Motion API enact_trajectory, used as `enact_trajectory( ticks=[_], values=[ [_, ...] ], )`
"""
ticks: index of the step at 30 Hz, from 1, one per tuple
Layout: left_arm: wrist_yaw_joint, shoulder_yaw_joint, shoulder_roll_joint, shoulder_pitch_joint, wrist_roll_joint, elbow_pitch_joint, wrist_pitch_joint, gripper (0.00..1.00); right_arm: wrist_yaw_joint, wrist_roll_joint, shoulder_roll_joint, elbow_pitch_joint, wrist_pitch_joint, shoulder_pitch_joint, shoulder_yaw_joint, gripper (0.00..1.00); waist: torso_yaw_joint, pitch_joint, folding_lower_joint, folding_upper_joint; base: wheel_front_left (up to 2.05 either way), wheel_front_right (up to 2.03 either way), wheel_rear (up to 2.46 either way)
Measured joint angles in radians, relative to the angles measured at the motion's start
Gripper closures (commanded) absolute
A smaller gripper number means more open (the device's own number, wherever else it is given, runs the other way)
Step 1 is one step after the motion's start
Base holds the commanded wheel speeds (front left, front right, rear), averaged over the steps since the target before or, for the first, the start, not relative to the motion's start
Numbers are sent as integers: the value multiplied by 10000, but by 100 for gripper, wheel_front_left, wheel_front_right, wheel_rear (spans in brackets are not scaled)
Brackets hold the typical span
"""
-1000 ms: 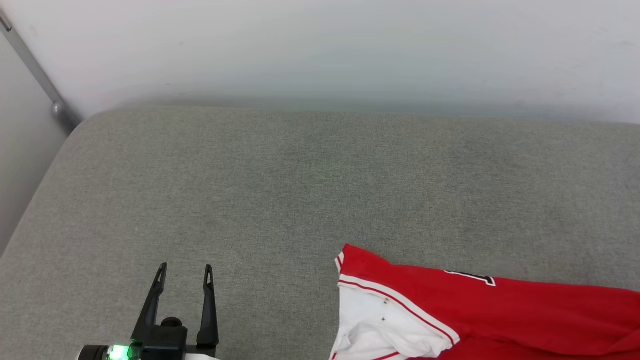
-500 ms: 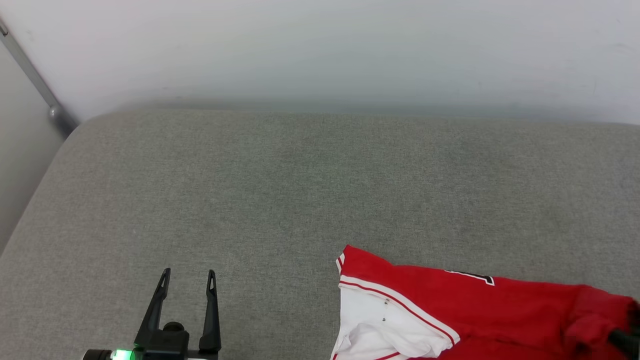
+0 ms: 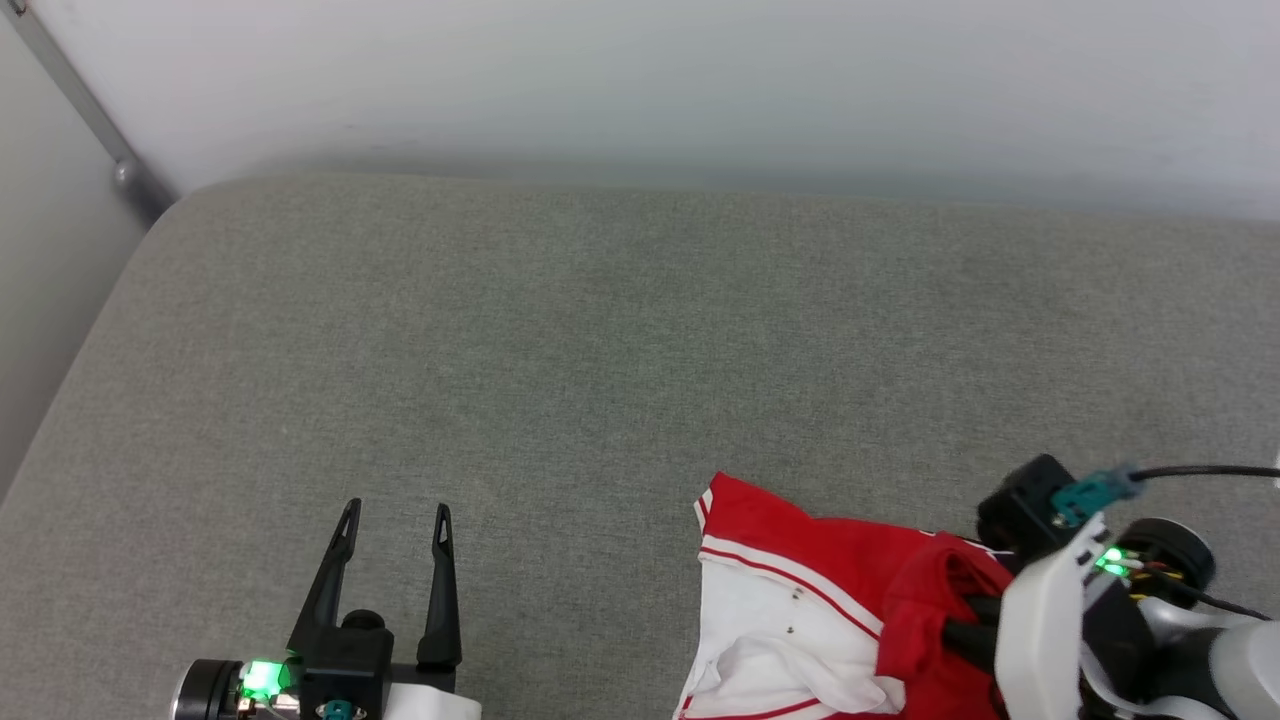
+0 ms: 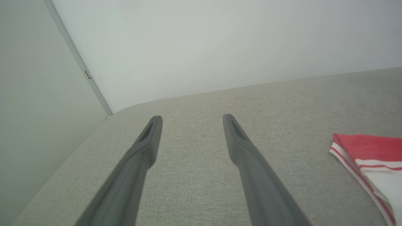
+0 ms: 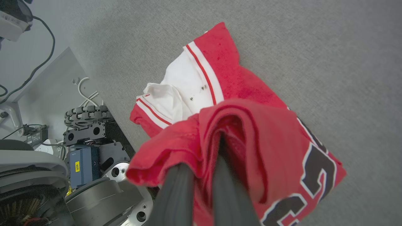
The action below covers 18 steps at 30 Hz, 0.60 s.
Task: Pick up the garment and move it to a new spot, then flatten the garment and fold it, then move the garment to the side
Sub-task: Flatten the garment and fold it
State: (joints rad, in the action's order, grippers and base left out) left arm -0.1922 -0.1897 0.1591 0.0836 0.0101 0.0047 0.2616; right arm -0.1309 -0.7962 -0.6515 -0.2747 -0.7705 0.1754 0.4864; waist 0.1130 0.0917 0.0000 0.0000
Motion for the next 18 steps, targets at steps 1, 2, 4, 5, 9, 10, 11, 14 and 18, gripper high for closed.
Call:
enact_trajectory(
  ticks=[1,2,4,5,9,10,11,14,18],
  values=[
    [10,-4,-19,-65,0,6,0,0,0,-8,111,201,8,322,318,100,50,44,0,0,0,0,0],
    [48,-12,-31,-113,-2,4,0,0,0,-19,230,374,50,609,637,100,96,88,0,0,0,0,0],
    [52,-12,-59,-168,0,8,0,0,0,2,336,779,94,1186,1267,100,182,191,0,0,0,0,0],
    [67,-19,-77,-217,0,6,0,0,0,-2,416,995,151,1452,1499,100,226,248,0,0,0,0,0],
    [77,-38,-125,-319,-2,-4,0,0,0,29,681,1981,393,2454,2452,100,361,498,0,0,0,0,0],
    [77,-48,-138,-334,-2,-4,0,0,0,42,742,2228,424,2674,2681,100,386,559,0,0,0,0,0],
    [77,-42,-153,-373,-2,-6,0,0,0,42,821,2466,487,2853,2918,100,408,622,1,0,0,0,0],
    [77,-40,-213,-527,-2,-2,0,0,0,46,1009,3427,692,3414,3927,100,465,853,0,0,0,0,0],
    [92,-40,-249,-646,-2,10,0,0,0,19,1064,4128,1200,3746,4730,100,500,967,1,0,0,0,0]
  ],
)
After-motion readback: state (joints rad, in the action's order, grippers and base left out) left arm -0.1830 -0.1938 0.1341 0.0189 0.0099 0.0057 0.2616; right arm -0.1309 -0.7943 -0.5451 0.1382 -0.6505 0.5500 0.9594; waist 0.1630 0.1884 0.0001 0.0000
